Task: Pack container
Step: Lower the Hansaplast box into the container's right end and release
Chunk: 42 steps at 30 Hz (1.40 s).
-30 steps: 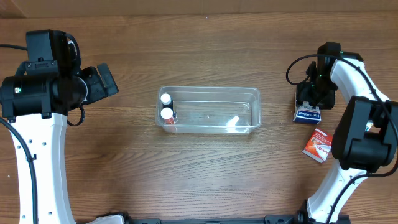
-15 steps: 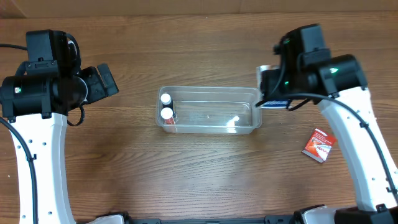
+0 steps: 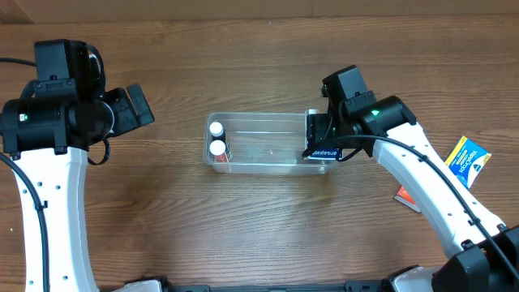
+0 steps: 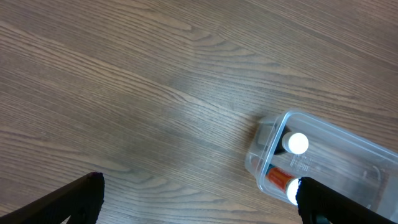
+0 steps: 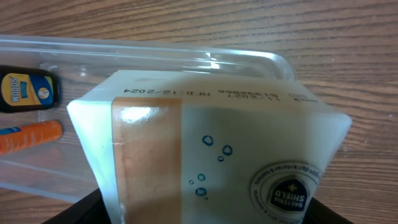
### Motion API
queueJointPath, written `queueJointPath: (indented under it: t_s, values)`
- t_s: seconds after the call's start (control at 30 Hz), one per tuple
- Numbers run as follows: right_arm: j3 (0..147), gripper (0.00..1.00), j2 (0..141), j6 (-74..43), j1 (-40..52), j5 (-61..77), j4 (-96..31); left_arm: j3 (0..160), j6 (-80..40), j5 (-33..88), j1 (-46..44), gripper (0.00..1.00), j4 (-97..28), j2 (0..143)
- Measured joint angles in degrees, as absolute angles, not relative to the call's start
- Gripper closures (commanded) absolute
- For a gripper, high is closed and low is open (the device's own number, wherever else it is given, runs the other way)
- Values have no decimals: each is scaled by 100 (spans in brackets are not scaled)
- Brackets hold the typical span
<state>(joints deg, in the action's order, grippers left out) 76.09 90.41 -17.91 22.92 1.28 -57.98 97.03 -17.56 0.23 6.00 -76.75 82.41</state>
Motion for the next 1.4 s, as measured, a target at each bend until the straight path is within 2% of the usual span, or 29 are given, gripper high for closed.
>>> queueJointPath:
  t_s: [0.53,0.67,0.9,1.13,1.3,1.4]
  values:
    - [7531,29,10029,-1796,2290,150,-5439,9703,-1754,21,600,0,-7675,8239]
    - [7531,0,10090,-1774,2290,169,-5363,9703,-1756,21,600,0,-7675,8241]
    - [7531,0,10090,-1774,2296,93,-5369,9703,-1754,21,600,0,-7675,8241]
    - [8464,0,9498,-1929,2185,-917,-6388,9703,-1695,19,600,0,-7741,8241]
    - [9415,0,8219,-2191,578,-1525,-6672,9703,-1649,21,600,0,-7762,8241]
    - [9445,0,8152,-2388,-1245,-1527,-7017,9703,-1643,19,600,0,-7756,8239]
